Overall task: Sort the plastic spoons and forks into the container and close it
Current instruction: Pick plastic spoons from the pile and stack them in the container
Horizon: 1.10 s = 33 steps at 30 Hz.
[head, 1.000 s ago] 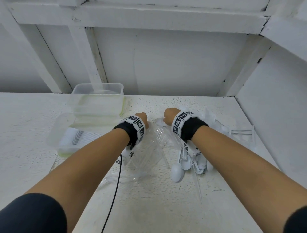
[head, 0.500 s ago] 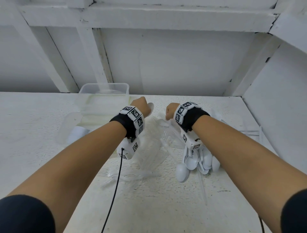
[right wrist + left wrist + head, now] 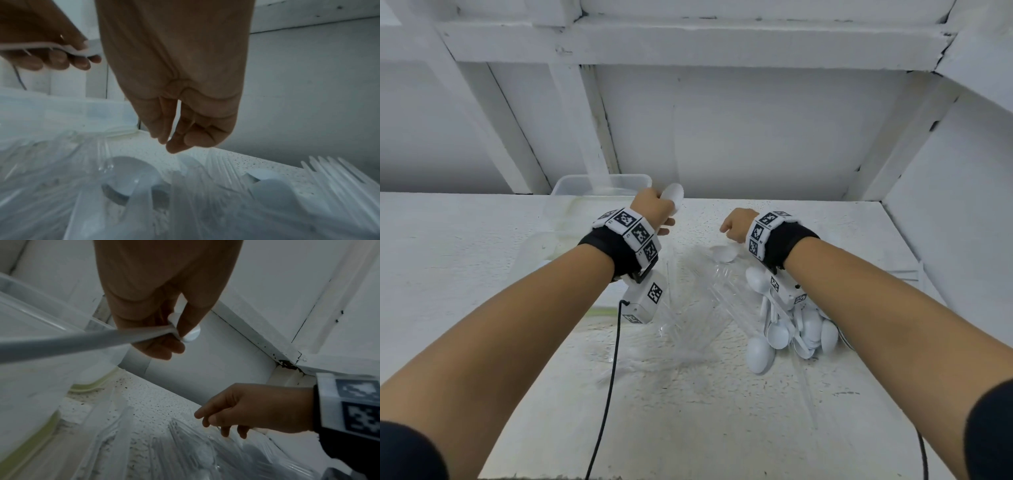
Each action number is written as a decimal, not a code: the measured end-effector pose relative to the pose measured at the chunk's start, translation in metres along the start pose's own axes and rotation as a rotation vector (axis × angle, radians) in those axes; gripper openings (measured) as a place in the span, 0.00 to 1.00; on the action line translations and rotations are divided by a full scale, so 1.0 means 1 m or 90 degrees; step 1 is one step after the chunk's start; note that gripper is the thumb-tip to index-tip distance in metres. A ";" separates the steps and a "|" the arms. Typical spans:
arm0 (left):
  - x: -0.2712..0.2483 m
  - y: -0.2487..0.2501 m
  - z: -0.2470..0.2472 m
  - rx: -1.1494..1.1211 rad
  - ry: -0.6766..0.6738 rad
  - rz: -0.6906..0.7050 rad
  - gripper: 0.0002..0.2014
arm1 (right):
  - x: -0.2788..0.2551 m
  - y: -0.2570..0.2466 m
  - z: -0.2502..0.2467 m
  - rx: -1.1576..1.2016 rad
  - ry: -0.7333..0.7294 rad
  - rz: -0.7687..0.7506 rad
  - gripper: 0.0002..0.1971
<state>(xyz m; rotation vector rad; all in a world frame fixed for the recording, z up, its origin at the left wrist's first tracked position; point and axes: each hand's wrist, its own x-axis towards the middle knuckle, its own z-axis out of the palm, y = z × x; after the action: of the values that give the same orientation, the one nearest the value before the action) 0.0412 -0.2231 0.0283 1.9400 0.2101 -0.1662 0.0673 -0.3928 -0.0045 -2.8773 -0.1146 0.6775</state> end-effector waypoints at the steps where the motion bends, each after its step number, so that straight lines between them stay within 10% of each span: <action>1: -0.003 -0.002 -0.001 -0.006 -0.012 -0.013 0.09 | 0.002 -0.001 0.003 -0.026 -0.011 -0.015 0.17; 10: -0.014 -0.010 -0.009 0.018 -0.082 -0.053 0.06 | 0.008 -0.011 0.013 -0.152 0.008 -0.112 0.06; 21: -0.038 -0.001 0.018 0.007 -0.091 -0.006 0.09 | -0.069 0.001 -0.036 0.342 0.430 -0.148 0.05; 33: -0.079 -0.024 0.101 -0.039 -0.200 -0.110 0.03 | -0.134 0.057 0.017 0.537 0.363 0.025 0.13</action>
<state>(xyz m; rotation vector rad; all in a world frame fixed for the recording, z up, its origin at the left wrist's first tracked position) -0.0433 -0.3141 -0.0138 1.8067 0.1710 -0.5672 -0.0581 -0.4615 0.0276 -2.1282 0.2475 -0.1176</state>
